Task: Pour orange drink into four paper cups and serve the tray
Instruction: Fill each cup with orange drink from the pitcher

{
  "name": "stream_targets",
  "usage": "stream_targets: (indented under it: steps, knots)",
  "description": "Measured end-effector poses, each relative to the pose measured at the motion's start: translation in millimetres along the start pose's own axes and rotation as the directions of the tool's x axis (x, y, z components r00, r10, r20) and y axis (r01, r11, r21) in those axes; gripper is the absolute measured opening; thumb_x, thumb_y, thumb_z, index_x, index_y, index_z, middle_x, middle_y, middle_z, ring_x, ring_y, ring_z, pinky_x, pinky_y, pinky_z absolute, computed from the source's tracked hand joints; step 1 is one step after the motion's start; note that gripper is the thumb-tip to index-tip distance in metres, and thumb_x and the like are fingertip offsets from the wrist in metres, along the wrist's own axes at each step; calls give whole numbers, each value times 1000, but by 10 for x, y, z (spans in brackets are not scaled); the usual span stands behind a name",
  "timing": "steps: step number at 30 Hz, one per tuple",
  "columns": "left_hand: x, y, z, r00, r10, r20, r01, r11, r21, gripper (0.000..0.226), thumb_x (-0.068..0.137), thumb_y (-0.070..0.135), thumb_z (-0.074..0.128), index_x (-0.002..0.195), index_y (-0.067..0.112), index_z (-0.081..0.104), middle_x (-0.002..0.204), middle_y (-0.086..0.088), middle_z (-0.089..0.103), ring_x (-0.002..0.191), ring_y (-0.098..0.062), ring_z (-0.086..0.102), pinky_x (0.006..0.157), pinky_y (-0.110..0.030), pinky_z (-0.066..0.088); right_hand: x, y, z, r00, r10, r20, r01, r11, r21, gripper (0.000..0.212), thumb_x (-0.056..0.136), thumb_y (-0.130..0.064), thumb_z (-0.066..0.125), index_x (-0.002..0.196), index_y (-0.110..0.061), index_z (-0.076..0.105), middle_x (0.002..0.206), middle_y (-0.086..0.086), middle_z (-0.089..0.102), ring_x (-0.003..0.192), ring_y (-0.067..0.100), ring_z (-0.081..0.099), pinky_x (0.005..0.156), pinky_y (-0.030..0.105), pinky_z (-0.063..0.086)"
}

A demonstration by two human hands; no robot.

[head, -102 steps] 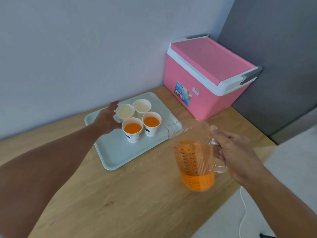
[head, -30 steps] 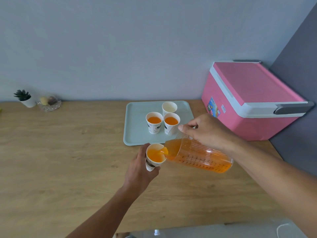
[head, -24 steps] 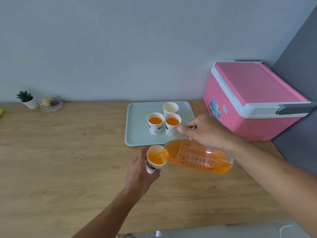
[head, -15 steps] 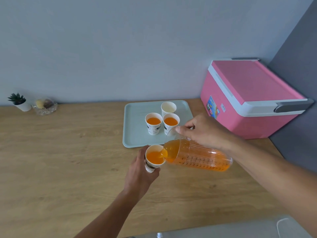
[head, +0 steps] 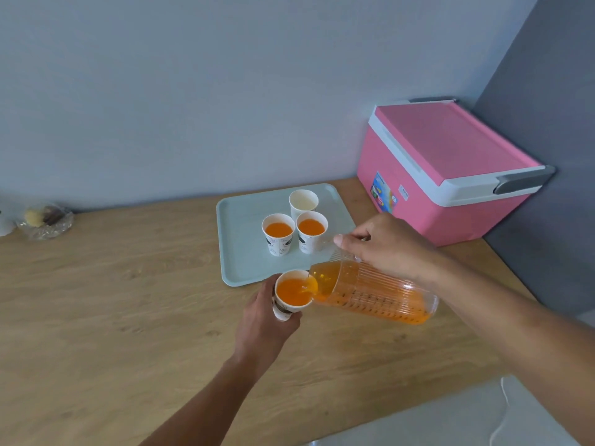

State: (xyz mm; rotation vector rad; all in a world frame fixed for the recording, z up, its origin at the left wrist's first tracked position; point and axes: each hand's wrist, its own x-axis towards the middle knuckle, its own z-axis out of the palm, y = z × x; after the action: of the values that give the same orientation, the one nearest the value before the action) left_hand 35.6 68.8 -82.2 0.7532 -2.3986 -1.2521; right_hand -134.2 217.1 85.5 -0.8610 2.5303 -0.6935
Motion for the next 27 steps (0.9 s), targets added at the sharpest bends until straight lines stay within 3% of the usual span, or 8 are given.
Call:
stream_targets:
  steps: [2, 6, 10, 13, 15, 17, 21, 27]
  knots:
    - [43, -4, -22, 1000, 9, 23, -9, 1000, 0, 70, 70, 31, 90, 118, 54, 45, 110, 27, 62, 103, -6, 63, 79, -28, 54, -43, -10, 8, 999, 42, -27, -41, 999, 23, 50, 98, -60, 61, 81, -17, 82, 84, 10, 78, 83, 29, 73, 74, 45, 58]
    - [157, -33, -42, 999, 12, 49, -11, 1000, -25, 68, 68, 31, 91, 124, 41, 51, 106, 27, 63, 99, -6, 65, 81, -36, 58, -139, 30, 28, 981, 174, -88, -161, 977, 140, 47, 99, -57, 62, 71, -21, 76, 57, -18, 67, 62, 7, 60, 58, 28, 43]
    - [267, -48, -64, 996, 19, 92, -14, 998, -58, 68, 70, 32, 90, 124, 39, 50, 112, 21, 66, 103, -8, 65, 84, -40, 58, -224, 121, 113, 949, 271, -162, -218, 933, 287, 45, 98, -58, 63, 83, -19, 82, 77, -7, 77, 72, 12, 67, 63, 27, 46]
    - [339, -47, -82, 993, 24, 117, -15, 997, -77, 67, 70, 30, 90, 122, 39, 50, 112, 21, 66, 103, -8, 65, 84, -37, 57, -267, 210, 202, 916, 351, -195, -258, 887, 383, 50, 94, -62, 65, 76, -18, 80, 61, -2, 58, 60, 19, 53, 61, 29, 41]
    - [381, -40, -102, 992, 34, 119, -24, 996, -83, 67, 69, 29, 91, 120, 40, 50, 110, 21, 66, 102, -7, 66, 83, -33, 56, -279, 269, 249, 885, 417, -209, -279, 833, 478, 50, 93, -61, 67, 70, -18, 78, 51, -8, 51, 55, 17, 49, 64, 31, 41]
    - [416, -51, -132, 992, 51, 115, -41, 995, -94, 67, 69, 28, 92, 122, 37, 51, 111, 19, 67, 101, -6, 66, 82, -30, 56, -278, 312, 286, 844, 501, -191, -296, 732, 613, 44, 94, -54, 71, 81, -13, 81, 48, -12, 51, 46, 10, 46, 61, 29, 43]
    - [480, -142, -279, 994, 53, 94, -43, 994, -100, 64, 69, 27, 93, 117, 38, 51, 105, 25, 64, 95, 1, 65, 75, -17, 50, -303, 299, 313, 801, 579, -152, -212, 513, 832, 36, 96, -41, 74, 102, -6, 81, 63, 1, 43, 39, 4, 33, 38, 15, 35]
    - [666, -433, -649, 1000, -1, 29, 3, 996, -85, 62, 69, 24, 93, 114, 36, 52, 100, 24, 64, 92, 2, 65, 71, -17, 48, -251, 222, 312, 798, 569, -200, -76, 424, 903, 24, 98, -36, 70, 99, -13, 78, 55, -12, 49, 43, 6, 31, 37, 14, 33]
